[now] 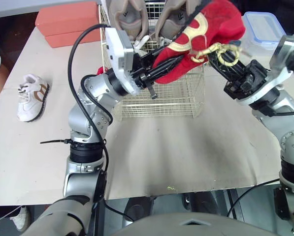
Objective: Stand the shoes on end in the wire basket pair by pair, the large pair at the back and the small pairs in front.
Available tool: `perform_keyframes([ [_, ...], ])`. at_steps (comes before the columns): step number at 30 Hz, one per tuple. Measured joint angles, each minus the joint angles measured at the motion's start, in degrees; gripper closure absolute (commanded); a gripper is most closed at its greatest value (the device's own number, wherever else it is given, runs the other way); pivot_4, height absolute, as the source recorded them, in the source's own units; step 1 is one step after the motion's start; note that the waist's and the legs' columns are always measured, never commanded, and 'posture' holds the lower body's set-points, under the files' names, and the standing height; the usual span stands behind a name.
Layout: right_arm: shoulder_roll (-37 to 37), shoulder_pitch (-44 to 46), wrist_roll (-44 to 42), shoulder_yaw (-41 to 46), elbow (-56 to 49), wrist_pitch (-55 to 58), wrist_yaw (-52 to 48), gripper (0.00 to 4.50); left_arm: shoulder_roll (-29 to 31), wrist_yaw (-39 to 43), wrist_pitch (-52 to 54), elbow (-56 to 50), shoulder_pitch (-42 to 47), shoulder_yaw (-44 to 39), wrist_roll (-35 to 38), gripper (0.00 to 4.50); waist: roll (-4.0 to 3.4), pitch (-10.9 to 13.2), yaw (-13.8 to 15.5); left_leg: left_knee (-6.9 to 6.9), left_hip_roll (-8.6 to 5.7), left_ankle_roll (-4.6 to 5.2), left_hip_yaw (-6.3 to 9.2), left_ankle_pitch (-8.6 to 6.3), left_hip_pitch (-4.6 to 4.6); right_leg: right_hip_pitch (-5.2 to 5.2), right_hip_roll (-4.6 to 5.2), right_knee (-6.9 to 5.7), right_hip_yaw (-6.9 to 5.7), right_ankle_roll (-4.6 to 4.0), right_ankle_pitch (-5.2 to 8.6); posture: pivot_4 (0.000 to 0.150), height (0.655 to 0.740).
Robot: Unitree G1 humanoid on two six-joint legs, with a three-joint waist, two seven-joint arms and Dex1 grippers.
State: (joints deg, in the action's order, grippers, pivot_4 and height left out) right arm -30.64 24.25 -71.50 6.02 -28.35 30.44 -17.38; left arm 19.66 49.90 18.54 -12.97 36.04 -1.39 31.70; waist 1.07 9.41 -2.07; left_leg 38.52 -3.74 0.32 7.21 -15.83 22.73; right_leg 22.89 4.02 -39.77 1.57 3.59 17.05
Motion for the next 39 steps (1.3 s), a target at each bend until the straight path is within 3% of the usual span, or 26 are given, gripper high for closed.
perform_keyframes([
  [5,0.82,0.01,1.00,0.02,0.13,0.79,-0.08,4.38,0.74,0.06,1.50,-0.06,-0.54,-0.06,1.33,3.89,0.00,0.00,-0.07,0.00,0.00,0.00,0.00,0.00,0.00,0.00,0.00,0.00,0.00,0.00,0.00,0.150,0.7400],
  [6,1.05,0.03,1.14,0.02,0.13,0.90,-0.07,4.50,1.03,0.08,2.08,-0.17,-0.55,-0.12,1.80,2.90,0.00,0.00,-0.09,0.00,0.00,0.00,0.00,0.00,0.00,0.00,0.00,0.00,0.00,0.00,0.00,0.150,0.7400],
  [12,1.87,1.38,3.26,0.17,-0.01,1.00,0.50,4.50,5.72,2.23,4.45,-2.60,-1.53,-0.02,3.26,0.10,0.00,0.00,-0.30,-0.03,0.00,0.00,0.00,0.00,-0.03,0.00,-0.01,0.00,0.01,0.00,0.00,0.150,0.7400],
  [18,2.76,4.80,8.18,1.02,-0.39,0.48,2.51,4.50,16.00,4.09,8.89,-6.03,-1.31,-1.94,4.58,0.04,-0.03,0.01,-0.38,-0.09,0.01,0.00,0.00,0.00,-0.04,0.07,-0.02,-0.02,0.04,0.00,0.00,0.150,0.7400],
  [23,2.72,7.32,17.53,-1.89,-0.34,1.80,6.08,4.50,25.53,4.40,13.49,-7.51,-0.17,-5.18,4.55,0.04,-0.04,0.00,-0.31,-0.12,0.01,0.00,-0.01,0.00,0.00,0.13,-0.01,-0.02,0.05,0.00,0.00,0.150,0.7400],
  [29,5.09,8.61,26.55,-5.36,1.57,3.11,10.76,4.50,27.55,4.71,15.58,-9.02,-0.32,-6.27,6.30,0.04,-0.03,0.01,-0.26,-0.13,0.01,-0.01,-0.04,0.00,0.03,0.18,0.00,-0.02,0.08,-0.01,0.00,0.150,0.7400],
  [33,1.85,8.65,34.29,-9.04,2.43,7.61,12.59,4.50,28.62,4.47,17.57,-10.64,-0.68,-7.38,8.03,0.04,-0.04,0.01,-0.29,-0.14,0.01,0.00,-0.08,0.00,0.04,0.21,-0.01,-0.02,0.12,-0.01,0.00,0.150,0.7400],
  [39,0.56,11.52,38.31,-10.03,1.81,13.42,12.53,4.50,30.64,3.19,19.88,-11.26,-1.68,-9.21,8.68,0.04,-0.04,0.01,-0.21,-0.15,0.01,0.00,-0.07,0.00,0.05,0.22,-0.01,-0.03,0.10,-0.01,0.00,0.150,0.7400],
])
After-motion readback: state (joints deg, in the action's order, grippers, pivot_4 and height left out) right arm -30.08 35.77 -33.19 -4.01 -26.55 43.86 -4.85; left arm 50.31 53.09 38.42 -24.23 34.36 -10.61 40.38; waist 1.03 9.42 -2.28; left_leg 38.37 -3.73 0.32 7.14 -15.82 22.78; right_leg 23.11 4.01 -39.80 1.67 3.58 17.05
